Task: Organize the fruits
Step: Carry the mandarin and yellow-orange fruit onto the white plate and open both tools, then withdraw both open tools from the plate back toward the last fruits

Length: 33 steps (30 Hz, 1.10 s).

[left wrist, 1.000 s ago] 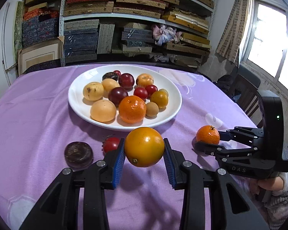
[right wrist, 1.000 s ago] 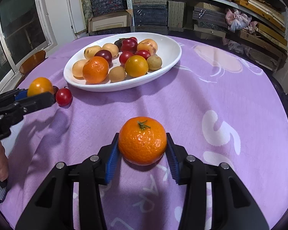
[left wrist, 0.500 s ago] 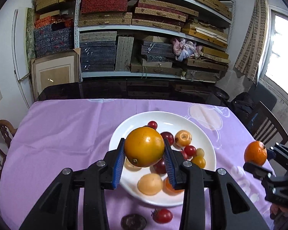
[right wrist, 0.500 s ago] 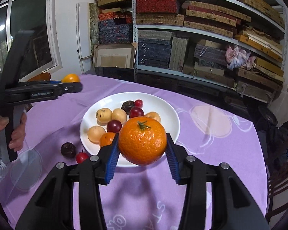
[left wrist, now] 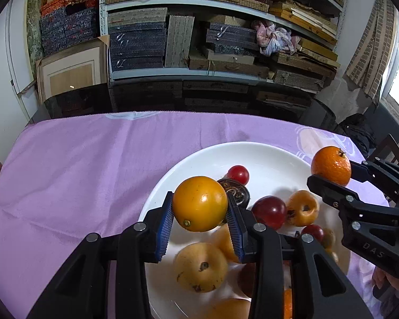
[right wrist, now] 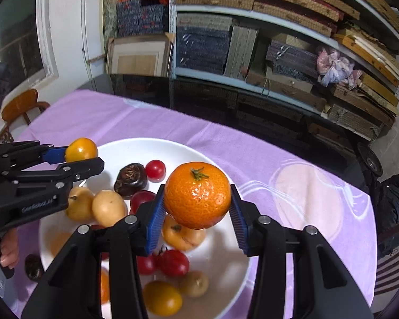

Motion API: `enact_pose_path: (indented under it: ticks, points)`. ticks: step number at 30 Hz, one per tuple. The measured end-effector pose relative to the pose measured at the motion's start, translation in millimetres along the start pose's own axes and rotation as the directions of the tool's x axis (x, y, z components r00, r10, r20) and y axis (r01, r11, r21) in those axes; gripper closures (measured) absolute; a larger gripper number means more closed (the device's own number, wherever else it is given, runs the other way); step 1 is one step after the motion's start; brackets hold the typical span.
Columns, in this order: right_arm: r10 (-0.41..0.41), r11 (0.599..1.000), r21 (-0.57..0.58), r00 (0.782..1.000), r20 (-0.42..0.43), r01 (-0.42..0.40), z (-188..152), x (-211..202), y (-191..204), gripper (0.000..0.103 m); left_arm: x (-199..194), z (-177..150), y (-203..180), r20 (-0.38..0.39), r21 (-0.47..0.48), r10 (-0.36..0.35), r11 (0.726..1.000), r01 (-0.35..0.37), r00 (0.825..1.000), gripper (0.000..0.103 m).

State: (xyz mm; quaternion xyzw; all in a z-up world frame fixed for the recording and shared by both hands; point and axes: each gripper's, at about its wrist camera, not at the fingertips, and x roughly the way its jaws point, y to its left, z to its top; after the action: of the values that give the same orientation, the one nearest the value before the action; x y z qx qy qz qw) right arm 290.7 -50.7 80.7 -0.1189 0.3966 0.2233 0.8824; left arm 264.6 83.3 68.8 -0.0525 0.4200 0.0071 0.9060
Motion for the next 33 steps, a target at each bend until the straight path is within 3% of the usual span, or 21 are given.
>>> enact_pose_path:
  ticks: [9, 17, 25, 27, 29, 33]
  points:
    - [0.034, 0.998, 0.053, 0.994, -0.103, -0.029, 12.0, 57.0, -2.2, 0.058, 28.6, -3.0, 15.5, -0.076, -0.024, 0.001, 1.0, -0.003, 0.997, 0.064]
    - [0.04, 0.998, 0.058, 0.994, -0.1, -0.035, 11.4, 59.1, -5.1, 0.057, 30.2, 0.6, 10.9, -0.08, -0.019, 0.013, 1.0, -0.015, 0.997, 0.064]
    - [0.042, 0.998, 0.038, 0.999, -0.021, -0.042, 16.4, 8.2, -7.0, 0.057, -12.4, 6.6, 3.0, -0.003, 0.008, 0.046, 0.999, -0.046, 0.999, 0.059]
    - [0.044, 0.999, 0.032, 0.999, 0.017, -0.044, 15.2, -14.6, -6.1, 0.057, -33.3, 5.5, 2.3, 0.035, 0.015, 0.057, 0.998, -0.058, 0.998, 0.053]
    - [0.056, 0.998, 0.034, 0.996, 0.063, -0.059, 10.9, -42.1, -5.8, 0.052, -56.9, 1.9, 1.8, 0.083, 0.022, 0.074, 0.997, -0.076, 0.994, 0.042]
    - [0.073, 0.997, 0.017, 0.987, 0.146, -0.077, -10.0, -98.1, 1.2, 0.039, -99.9, -14.9, -1.2, 0.148, 0.042, 0.083, 0.995, -0.09, 0.985, 0.04]
